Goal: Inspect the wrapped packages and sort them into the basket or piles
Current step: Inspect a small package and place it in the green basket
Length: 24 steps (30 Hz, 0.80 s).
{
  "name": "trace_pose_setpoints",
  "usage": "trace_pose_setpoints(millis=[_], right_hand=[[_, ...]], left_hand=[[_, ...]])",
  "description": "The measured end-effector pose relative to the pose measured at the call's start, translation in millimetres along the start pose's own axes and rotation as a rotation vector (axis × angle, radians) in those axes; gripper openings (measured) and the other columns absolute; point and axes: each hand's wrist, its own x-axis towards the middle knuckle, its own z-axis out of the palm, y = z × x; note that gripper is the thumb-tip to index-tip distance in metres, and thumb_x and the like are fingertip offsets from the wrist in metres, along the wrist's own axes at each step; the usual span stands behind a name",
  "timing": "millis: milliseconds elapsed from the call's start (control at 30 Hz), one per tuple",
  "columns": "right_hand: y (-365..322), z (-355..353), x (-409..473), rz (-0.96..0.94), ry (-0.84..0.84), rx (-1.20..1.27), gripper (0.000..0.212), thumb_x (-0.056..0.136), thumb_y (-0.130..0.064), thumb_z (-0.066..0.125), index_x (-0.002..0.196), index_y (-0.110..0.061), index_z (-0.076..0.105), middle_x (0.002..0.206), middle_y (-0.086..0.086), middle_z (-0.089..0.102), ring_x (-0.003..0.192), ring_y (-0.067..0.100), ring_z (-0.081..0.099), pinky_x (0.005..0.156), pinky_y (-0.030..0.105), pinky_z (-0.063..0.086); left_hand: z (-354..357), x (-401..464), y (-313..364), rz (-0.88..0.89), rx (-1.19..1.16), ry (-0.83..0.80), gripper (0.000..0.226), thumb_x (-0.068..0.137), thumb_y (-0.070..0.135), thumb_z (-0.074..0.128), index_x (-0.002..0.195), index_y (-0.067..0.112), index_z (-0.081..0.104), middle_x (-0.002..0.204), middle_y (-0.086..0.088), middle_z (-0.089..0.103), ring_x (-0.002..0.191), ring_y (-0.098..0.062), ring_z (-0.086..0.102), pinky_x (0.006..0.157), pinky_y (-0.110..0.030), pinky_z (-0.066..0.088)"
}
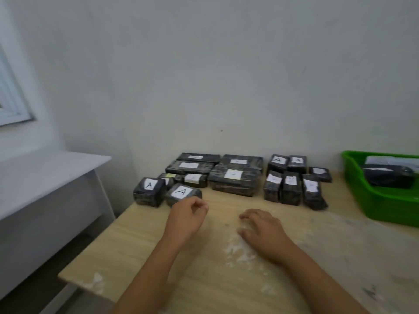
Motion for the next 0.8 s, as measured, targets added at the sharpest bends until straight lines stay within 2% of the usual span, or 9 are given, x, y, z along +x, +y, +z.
trace_pose_setpoints(millis=[67, 133, 233, 367, 500, 567, 633, 700, 800], right_hand=[[0.2, 9.2, -1.0, -0.005, 0.003, -0.079, 0.044, 0.104, -0.055, 0.043, 0.145, -0.042, 0.048, 0.16, -0.015, 0.035, 0.148, 0.011, 0.028, 0.119, 0.033, 0.021], [3.4, 12.1, -1.4, -0.025, 0.008, -0.092, 0.044, 0.104, -0.055, 0.042, 0.146, -0.043, 0.047, 0.163, -0.016, 0.032, 0.15, 0.01, 0.026, 0.121, 0.033, 0.021], [6.5, 13.3, -2.5, -0.047, 0.005, -0.104, 0.044, 0.104, -0.055, 0.042, 0.147, -0.043, 0.047, 0.163, -0.016, 0.032, 0.15, 0.009, 0.026, 0.121, 0.031, 0.022], [6.7, 14.1, -2.7, -0.068, 0.022, -0.108, 0.044, 0.104, -0.054, 0.043, 0.146, -0.042, 0.048, 0.163, -0.015, 0.033, 0.149, 0.009, 0.028, 0.122, 0.031, 0.023], [8.4, 13.3, -2.1, -0.071, 0.016, -0.091, 0.044, 0.104, -0.055, 0.044, 0.145, -0.042, 0.049, 0.162, -0.015, 0.034, 0.15, 0.01, 0.028, 0.122, 0.032, 0.023], [7.0, 12.0, -3.0, -0.074, 0.008, -0.081, 0.044, 0.104, -0.054, 0.044, 0.145, -0.041, 0.049, 0.163, -0.014, 0.034, 0.15, 0.01, 0.028, 0.123, 0.033, 0.023], [3.9, 8.9, -5.2, -0.074, 0.001, -0.065, 0.043, 0.104, -0.053, 0.045, 0.145, -0.041, 0.049, 0.163, -0.013, 0.034, 0.15, 0.01, 0.027, 0.123, 0.033, 0.022], [1.3, 5.1, -7.8, -0.065, -0.012, -0.04, 0.042, 0.104, -0.051, 0.047, 0.145, -0.04, 0.049, 0.162, -0.013, 0.034, 0.15, 0.01, 0.027, 0.124, 0.033, 0.021], [-3.7, 0.5, -11.3, -0.025, -0.034, 0.036, 0.047, 0.105, -0.049, 0.047, 0.149, -0.034, 0.048, 0.16, -0.01, 0.038, 0.147, 0.01, 0.031, 0.123, 0.031, 0.023]], left_hand=[[-19.6, 14.7, -11.7, -0.009, 0.038, 0.132, 0.003, 0.095, 0.03, 0.07, 0.093, 0.028, 0.072, 0.094, 0.012, 0.067, 0.087, -0.003, 0.061, 0.076, -0.025, 0.048], [-34.8, 37.2, -21.8, -0.021, 0.094, 0.231, 0.006, 0.092, 0.032, 0.071, 0.098, 0.03, 0.071, 0.103, 0.004, 0.068, 0.098, -0.015, 0.064, 0.086, -0.034, 0.052], [-40.7, 60.6, -32.7, -0.126, 0.257, 0.153, 0.042, 0.09, 0.048, 0.071, 0.125, 0.026, 0.063, 0.128, -0.009, 0.062, 0.12, -0.03, 0.058, 0.1, -0.045, 0.05], [-31.0, 64.5, -37.1, -0.158, 0.293, 0.051, 0.076, 0.092, 0.059, 0.066, 0.153, 0.019, 0.043, 0.149, -0.009, 0.055, 0.136, -0.032, 0.05, 0.109, -0.047, 0.046], [-23.8, 61.0, -36.6, -0.189, 0.107, 0.005, 0.097, 0.079, 0.062, 0.079, 0.152, 0.009, 0.044, 0.149, -0.013, 0.053, 0.132, -0.029, 0.055, 0.107, -0.041, 0.047], [-21.1, 58.4, -35.1, -0.217, -0.008, -0.054, 0.088, 0.076, 0.056, 0.085, 0.144, 0.009, 0.056, 0.143, -0.011, 0.058, 0.121, -0.024, 0.06, 0.096, -0.033, 0.048], [-18.7, 55.9, -33.0, -0.234, -0.096, -0.122, 0.081, 0.07, 0.059, 0.088, 0.135, 0.02, 0.061, 0.133, -0.006, 0.064, 0.112, -0.018, 0.061, 0.093, -0.033, 0.05], [-13.1, 54.0, -31.0, -0.259, -0.139, -0.191, 0.086, 0.062, 0.067, 0.088, 0.131, 0.027, 0.056, 0.13, -0.002, 0.063, 0.112, -0.017, 0.061, 0.092, -0.036, 0.052], [-0.2, 51.4, -20.4, -0.271, -0.201, -0.265, 0.091, 0.064, 0.063, 0.09, 0.136, 0.028, 0.046, 0.131, -0.004, 0.059, 0.117, -0.022, 0.058, 0.088, -0.036, 0.051]])
